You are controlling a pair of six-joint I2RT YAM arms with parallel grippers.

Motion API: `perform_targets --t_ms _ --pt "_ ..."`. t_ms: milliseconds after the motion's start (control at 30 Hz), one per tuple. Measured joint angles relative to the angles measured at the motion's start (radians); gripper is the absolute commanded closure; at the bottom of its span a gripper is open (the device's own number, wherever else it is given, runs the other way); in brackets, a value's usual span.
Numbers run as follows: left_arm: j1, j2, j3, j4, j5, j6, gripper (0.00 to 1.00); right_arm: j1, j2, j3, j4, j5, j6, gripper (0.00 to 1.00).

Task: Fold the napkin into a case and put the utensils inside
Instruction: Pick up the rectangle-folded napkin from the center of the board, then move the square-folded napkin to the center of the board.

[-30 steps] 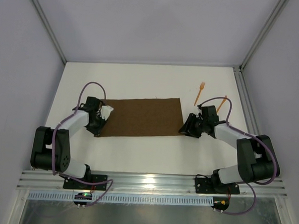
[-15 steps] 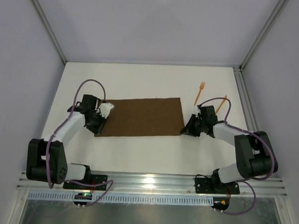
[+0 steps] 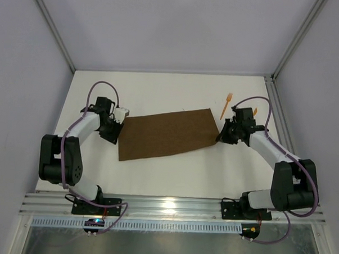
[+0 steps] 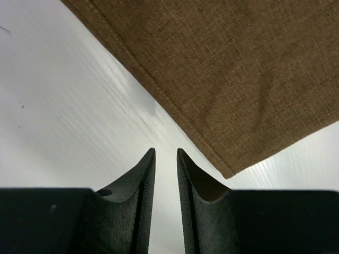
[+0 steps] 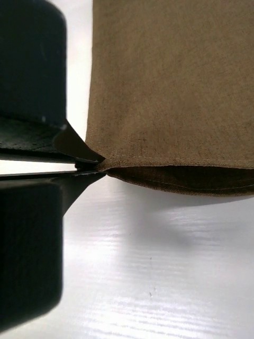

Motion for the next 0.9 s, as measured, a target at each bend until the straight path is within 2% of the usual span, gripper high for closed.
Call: perform_targets --t_ms 167,400,633,800,900 --pt "0.003 0.061 0.044 0.022 -0.009 -0.026 0.75 0.079 0.071 0.168 -0.158 0.087 -0.099 0.97" --pt "0.048 0.143 0.06 0.04 -0.006 -0.059 0.78 0.381 0.302 0.515 -0.318 0.244 -0.159 0.97" --pt "0.109 0.193 0.075 0.034 0.043 -0.084 0.79 0.658 0.592 0.891 -0.36 0.304 -0.166 0.97" --pt "0.111 0.212 0.094 0.027 0.066 -0.098 0.79 0.827 0.777 1.116 -0.354 0.317 -0.178 0.97" --pt "0.111 0.22 0.1 0.025 0.078 -0.1 0.8 0.9 0.851 1.194 -0.329 0.317 -0.192 0.97"
